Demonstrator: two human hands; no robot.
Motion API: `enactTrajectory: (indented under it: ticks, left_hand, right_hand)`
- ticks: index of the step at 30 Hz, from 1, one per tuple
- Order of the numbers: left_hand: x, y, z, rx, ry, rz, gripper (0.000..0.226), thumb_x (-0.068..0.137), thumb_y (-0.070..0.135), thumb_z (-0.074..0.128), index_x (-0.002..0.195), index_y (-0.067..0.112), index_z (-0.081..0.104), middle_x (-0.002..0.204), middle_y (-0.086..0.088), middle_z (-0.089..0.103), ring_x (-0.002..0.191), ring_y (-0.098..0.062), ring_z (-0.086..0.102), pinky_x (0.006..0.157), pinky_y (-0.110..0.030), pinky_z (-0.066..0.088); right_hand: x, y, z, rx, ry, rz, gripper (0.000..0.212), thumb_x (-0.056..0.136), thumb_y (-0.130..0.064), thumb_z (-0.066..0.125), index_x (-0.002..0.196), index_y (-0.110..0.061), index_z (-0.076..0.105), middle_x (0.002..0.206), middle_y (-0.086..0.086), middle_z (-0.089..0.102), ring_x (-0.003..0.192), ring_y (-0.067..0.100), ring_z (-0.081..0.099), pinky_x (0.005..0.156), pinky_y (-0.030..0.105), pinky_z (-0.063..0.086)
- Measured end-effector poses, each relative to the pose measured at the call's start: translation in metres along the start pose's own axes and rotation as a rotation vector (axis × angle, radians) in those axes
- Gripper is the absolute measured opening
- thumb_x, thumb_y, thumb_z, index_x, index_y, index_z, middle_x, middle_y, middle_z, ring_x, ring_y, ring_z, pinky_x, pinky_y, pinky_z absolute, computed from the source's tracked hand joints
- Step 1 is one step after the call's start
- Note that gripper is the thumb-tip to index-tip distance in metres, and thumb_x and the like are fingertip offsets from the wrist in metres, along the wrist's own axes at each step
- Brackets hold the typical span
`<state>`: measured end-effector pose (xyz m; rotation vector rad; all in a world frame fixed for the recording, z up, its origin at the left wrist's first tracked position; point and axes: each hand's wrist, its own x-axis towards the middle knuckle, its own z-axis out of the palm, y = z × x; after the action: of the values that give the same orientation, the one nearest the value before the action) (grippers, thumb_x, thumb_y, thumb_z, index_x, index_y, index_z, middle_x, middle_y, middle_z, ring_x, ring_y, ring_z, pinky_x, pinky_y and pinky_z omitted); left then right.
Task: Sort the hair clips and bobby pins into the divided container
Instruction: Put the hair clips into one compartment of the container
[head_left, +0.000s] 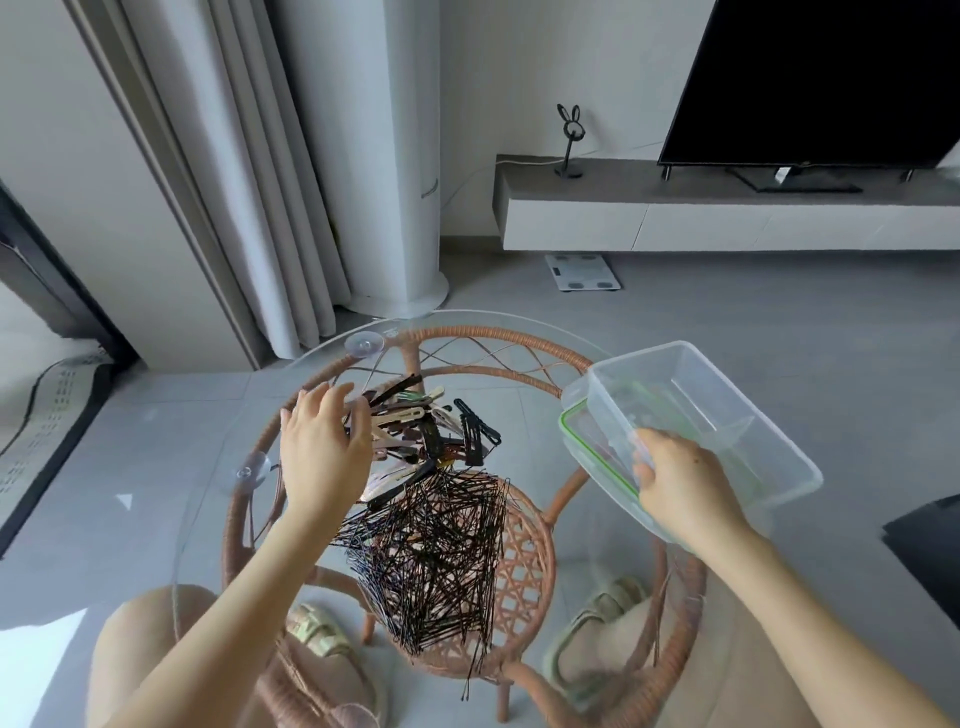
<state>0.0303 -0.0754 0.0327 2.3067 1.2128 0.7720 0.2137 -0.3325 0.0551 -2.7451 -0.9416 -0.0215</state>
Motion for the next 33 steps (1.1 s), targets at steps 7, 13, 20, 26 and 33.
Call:
enactTrajectory:
  ticks: [7, 13, 20, 26, 33]
  left_hand:
    - [0.026, -0.019, 0.001, 0.043, -0.204, -0.036, 0.042, 0.094, 0.038, 0.039, 0.132, 0.023, 0.047, 0.142, -0.006, 0.046, 0.133, -0.029, 0.038, 0.110, -0.047, 0.031]
    - [0.044, -0.023, 0.006, 0.279, -0.409, -0.196, 0.070, 0.076, 0.075, 0.026, 0.133, 0.037, 0.043, 0.144, -0.005, 0.040, 0.130, -0.035, 0.035, 0.102, -0.050, 0.037]
    - [0.065, 0.003, 0.008, 0.321, -0.640, -0.039, 0.059, 0.078, 0.053, 0.057, 0.129, 0.023, 0.051, 0.144, -0.007, 0.042, 0.132, -0.030, 0.038, 0.106, -0.045, 0.039]
    - [0.076, -0.002, 0.007, 0.149, -0.555, -0.010, 0.038, 0.075, 0.033, 0.072, 0.110, 0.021, 0.067, 0.134, 0.002, 0.054, 0.104, -0.019, 0.062, 0.085, -0.031, 0.052]
    - [0.076, -0.004, 0.003, -0.009, -0.425, -0.101, 0.020, 0.075, 0.012, 0.072, 0.095, 0.016, 0.075, 0.118, 0.000, 0.067, 0.077, -0.021, 0.067, 0.070, -0.026, 0.051]
  right_hand:
    - [0.032, -0.027, 0.000, 0.044, -0.141, -0.087, 0.013, 0.079, -0.014, 0.053, 0.092, -0.013, 0.057, 0.093, 0.008, 0.066, 0.086, 0.036, 0.060, 0.072, 0.040, 0.051]
    - [0.021, -0.094, -0.020, -0.101, 0.290, -0.304, 0.045, 0.076, -0.046, 0.066, 0.097, -0.006, 0.063, 0.093, 0.011, 0.063, 0.081, 0.033, 0.060, 0.060, 0.032, 0.044]
    - [0.073, -0.163, 0.051, 0.012, -0.428, -0.166, 0.086, 0.069, -0.067, 0.060, 0.133, -0.017, 0.032, 0.130, 0.016, 0.043, 0.114, 0.034, 0.046, 0.084, 0.040, 0.045]
    - [0.084, -0.175, 0.060, 0.279, -0.351, -0.158, 0.057, 0.073, -0.023, 0.074, 0.124, -0.013, 0.051, 0.124, 0.011, 0.058, 0.111, 0.029, 0.056, 0.090, 0.036, 0.047]
    - [0.085, -0.168, 0.048, 0.367, -0.197, -0.171, 0.014, 0.076, -0.012, 0.069, 0.070, -0.004, 0.059, 0.070, 0.009, 0.059, 0.069, 0.025, 0.055, 0.054, 0.029, 0.040]
